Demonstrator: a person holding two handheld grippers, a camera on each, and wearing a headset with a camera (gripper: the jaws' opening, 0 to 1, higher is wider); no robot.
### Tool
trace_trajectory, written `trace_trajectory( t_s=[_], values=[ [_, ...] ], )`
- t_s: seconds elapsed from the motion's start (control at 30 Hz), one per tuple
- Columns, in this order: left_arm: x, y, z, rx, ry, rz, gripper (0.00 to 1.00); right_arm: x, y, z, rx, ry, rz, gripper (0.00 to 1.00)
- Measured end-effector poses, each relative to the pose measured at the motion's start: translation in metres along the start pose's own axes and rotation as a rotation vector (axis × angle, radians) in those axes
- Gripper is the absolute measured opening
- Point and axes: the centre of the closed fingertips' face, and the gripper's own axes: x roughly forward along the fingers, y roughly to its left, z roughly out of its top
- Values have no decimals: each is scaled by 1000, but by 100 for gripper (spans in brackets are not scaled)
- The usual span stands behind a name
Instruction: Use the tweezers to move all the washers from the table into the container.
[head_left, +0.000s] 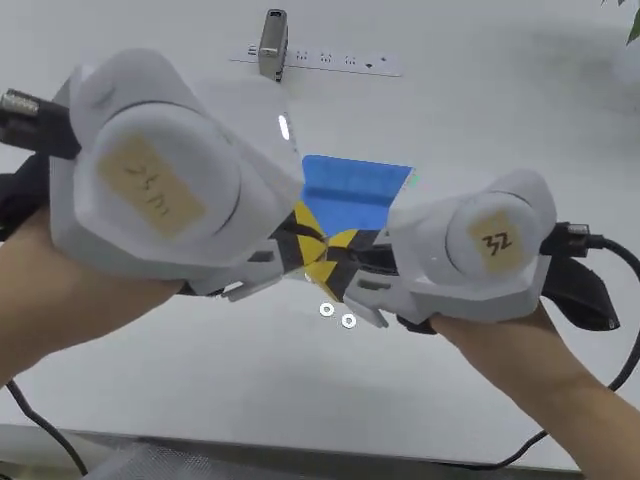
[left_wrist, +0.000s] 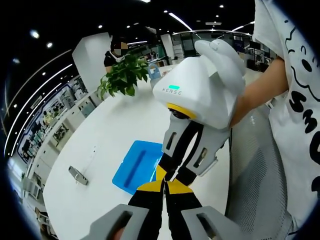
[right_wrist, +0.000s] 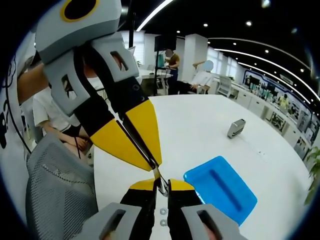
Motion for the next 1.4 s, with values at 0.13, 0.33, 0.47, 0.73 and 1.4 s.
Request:
trace_trajectory(
  t_s=[0.13, 0.33, 0.47, 0.73, 1.4],
  values=[
    [-2, 9, 8, 8, -23, 26, 0, -4, -11, 7, -18, -10, -25, 4],
    [1, 24, 18, 26, -45, 61, 0, -5, -27, 17, -26, -35, -59, 4],
    [8, 33, 16, 34, -45, 93, 0, 1, -40, 17, -36, -39, -81, 4],
    [35, 51, 0, -2, -73, 127, 0, 22, -60, 1, -50, -3, -89, 4],
    [71, 65, -34, -32, 8, 110, 0, 63, -71, -28, 27, 50, -46, 4]
  ],
)
